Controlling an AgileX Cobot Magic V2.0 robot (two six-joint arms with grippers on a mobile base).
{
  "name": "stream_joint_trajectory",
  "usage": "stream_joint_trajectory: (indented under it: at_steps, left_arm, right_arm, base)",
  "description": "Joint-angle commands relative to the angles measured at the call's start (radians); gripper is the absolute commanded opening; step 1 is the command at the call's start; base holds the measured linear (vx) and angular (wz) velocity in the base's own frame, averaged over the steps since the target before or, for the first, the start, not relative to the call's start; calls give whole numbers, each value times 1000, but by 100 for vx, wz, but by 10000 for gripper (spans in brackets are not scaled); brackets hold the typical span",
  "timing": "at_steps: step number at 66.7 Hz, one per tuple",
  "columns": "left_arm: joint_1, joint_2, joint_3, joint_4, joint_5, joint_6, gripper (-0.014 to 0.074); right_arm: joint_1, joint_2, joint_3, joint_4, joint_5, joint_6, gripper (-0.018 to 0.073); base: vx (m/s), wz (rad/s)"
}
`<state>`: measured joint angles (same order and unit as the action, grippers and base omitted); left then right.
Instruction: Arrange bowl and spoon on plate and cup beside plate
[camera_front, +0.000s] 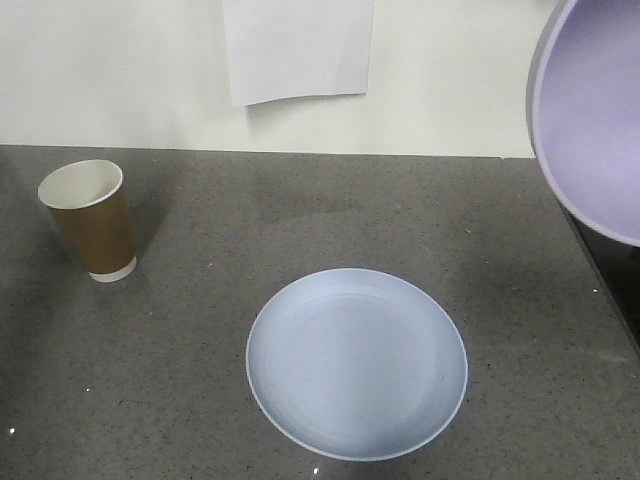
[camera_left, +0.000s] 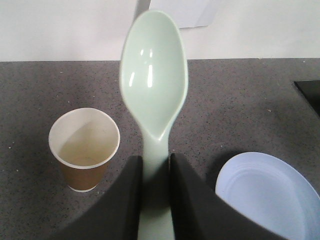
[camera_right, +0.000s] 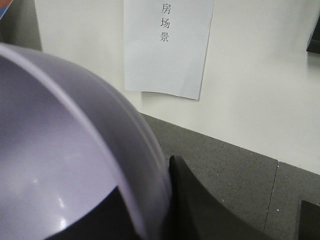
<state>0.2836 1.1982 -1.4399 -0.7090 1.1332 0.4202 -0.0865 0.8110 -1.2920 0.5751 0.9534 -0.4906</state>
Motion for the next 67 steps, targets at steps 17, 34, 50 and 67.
stream_joint_trajectory:
  at_steps: [17,34,50,67]
  left_arm:
    - [-1,-18,-26,-53,-45,1,-6]
    - [-1,-18,-26,-53,-45,1,-6]
    - [-1,-18,-26,-53,-45,1,-6]
    - [-1,-18,-26,-53,-45,1,-6]
  right_arm:
    - [-2,2,-27,29,-65,-3,-3]
    - [-2,2,-27,29,-66,-3,-3]
    - [-2,2,-27,29,-66,-3,-3]
    - [-2,2,-27,29,-66,-3,-3]
  base:
    - [0,0]
    - [0,0]
    - [0,0]
    - [0,0]
